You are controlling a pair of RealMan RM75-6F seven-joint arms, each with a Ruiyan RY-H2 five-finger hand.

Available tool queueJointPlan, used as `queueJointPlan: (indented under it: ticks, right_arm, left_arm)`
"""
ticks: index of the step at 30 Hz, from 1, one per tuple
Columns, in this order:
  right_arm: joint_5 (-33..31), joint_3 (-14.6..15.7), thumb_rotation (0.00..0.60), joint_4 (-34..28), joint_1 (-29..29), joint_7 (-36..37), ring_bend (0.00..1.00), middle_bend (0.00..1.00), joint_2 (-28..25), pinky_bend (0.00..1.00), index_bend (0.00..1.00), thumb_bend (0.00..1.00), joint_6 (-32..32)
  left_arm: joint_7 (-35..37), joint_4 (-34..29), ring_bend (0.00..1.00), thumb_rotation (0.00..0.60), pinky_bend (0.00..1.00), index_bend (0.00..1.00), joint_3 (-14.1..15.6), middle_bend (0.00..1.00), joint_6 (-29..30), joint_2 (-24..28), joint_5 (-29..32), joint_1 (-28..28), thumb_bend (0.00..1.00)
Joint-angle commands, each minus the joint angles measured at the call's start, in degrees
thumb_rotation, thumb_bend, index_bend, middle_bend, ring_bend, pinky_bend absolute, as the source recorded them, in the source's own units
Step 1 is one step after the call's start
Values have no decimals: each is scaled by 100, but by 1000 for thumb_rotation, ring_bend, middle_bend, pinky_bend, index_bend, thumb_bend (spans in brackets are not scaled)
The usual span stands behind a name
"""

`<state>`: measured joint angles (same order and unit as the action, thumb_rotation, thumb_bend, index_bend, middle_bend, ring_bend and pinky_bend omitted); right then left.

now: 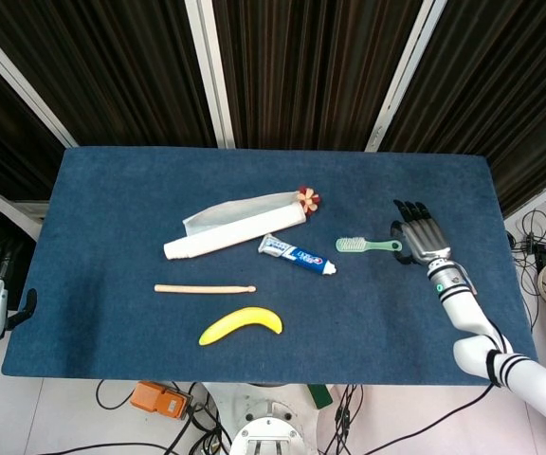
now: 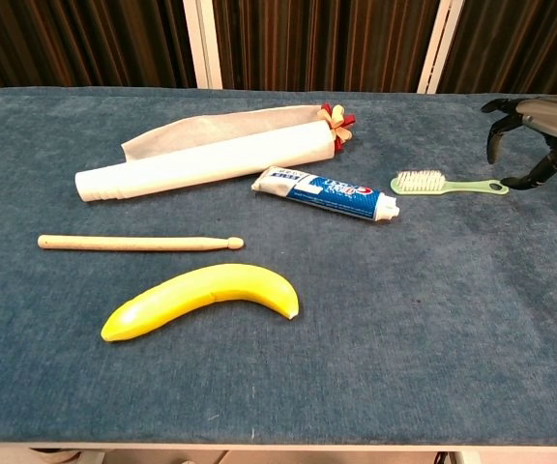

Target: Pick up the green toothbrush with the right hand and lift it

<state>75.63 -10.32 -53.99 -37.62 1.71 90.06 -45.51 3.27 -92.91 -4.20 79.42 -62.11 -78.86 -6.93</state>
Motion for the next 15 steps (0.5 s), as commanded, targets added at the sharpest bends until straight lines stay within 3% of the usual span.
queueJointPlan:
  ticks: [1, 15]
  right_arm:
    - [19, 43, 600, 228, -108, 125, 9, 33, 171, 0, 514, 480, 103]
    - [221, 196, 600, 898, -421, 554, 9, 34, 632, 0, 521, 480, 334]
  left_arm:
    - [3, -2, 0, 600, 0, 69, -4, 0, -19, 3, 13, -8, 436]
    - [-5, 8, 0, 600, 0, 69, -8, 0, -74, 9, 44, -29, 435]
